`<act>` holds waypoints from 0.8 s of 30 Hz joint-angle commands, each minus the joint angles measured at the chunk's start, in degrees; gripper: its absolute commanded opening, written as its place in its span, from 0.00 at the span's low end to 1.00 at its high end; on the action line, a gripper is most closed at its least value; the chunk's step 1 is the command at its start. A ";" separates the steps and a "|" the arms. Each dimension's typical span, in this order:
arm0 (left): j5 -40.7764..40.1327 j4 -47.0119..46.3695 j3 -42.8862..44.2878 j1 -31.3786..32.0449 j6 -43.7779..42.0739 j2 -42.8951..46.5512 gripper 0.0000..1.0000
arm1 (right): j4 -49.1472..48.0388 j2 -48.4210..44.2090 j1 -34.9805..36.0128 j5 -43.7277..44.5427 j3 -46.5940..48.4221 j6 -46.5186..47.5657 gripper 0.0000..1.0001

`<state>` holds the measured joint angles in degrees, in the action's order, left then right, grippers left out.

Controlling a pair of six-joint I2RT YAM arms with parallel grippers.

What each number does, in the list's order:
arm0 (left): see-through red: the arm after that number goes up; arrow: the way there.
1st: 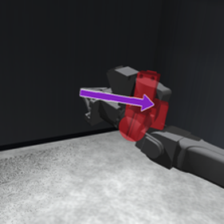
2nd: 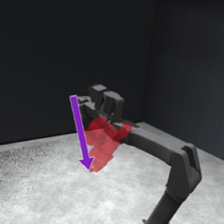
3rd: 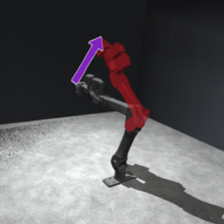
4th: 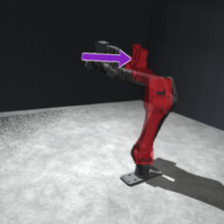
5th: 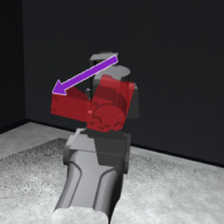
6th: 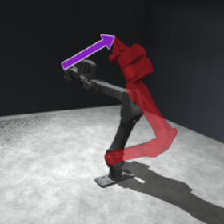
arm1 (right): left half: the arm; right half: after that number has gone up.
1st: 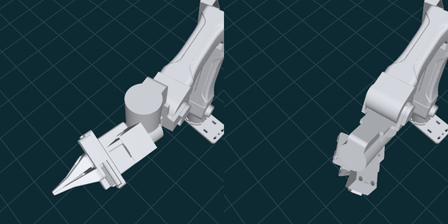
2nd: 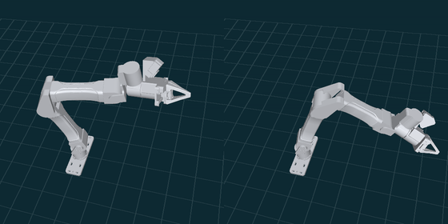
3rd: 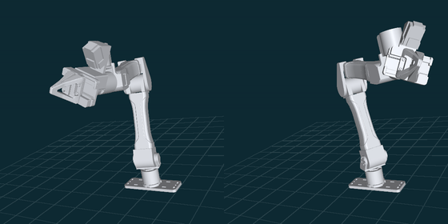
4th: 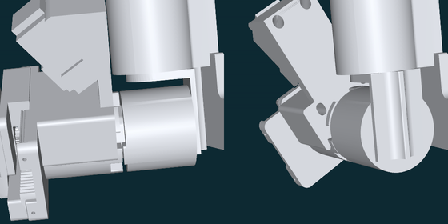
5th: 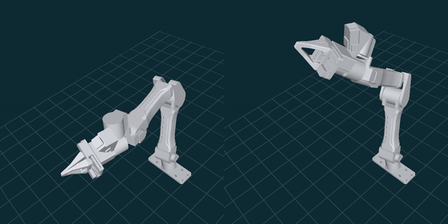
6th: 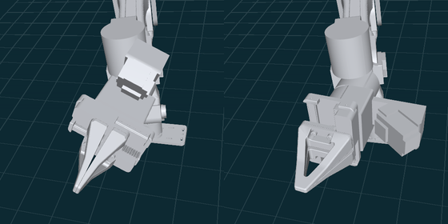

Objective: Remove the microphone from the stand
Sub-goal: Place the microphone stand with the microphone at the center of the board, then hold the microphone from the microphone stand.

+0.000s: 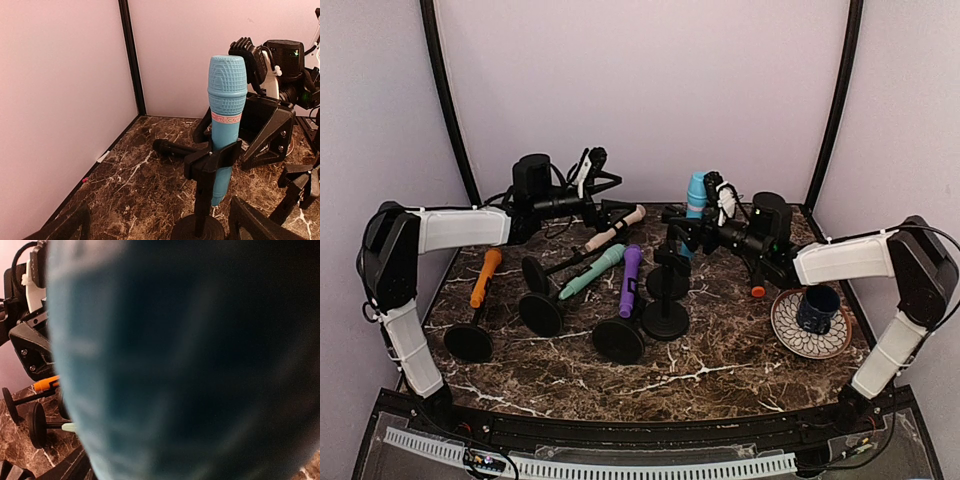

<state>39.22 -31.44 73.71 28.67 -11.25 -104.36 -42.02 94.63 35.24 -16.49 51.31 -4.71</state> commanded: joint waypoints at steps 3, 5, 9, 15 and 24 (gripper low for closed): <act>4.62 3.35 2.50 0.16 -1.07 2.04 0.98 | -1.35 -6.80 0.35 4.70 -4.25 -2.01 0.88; 4.91 3.36 2.68 0.16 -0.88 1.65 0.98 | -0.21 -8.78 0.35 4.86 -5.03 -2.57 0.90; 5.86 4.08 4.11 0.31 0.44 0.29 0.98 | 4.21 -12.78 0.80 6.50 -5.01 -3.57 0.98; 5.72 4.20 4.98 1.21 1.88 -1.15 0.98 | 16.24 -16.62 6.78 19.57 1.60 -2.06 0.99; 0.64 -0.13 0.70 1.74 8.90 0.39 0.96 | 31.41 -13.50 10.79 40.23 12.32 -10.14 0.98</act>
<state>42.35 -29.26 76.49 30.15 -5.93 -105.80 -17.82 80.05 45.28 12.19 60.62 -11.00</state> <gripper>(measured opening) 0.960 0.982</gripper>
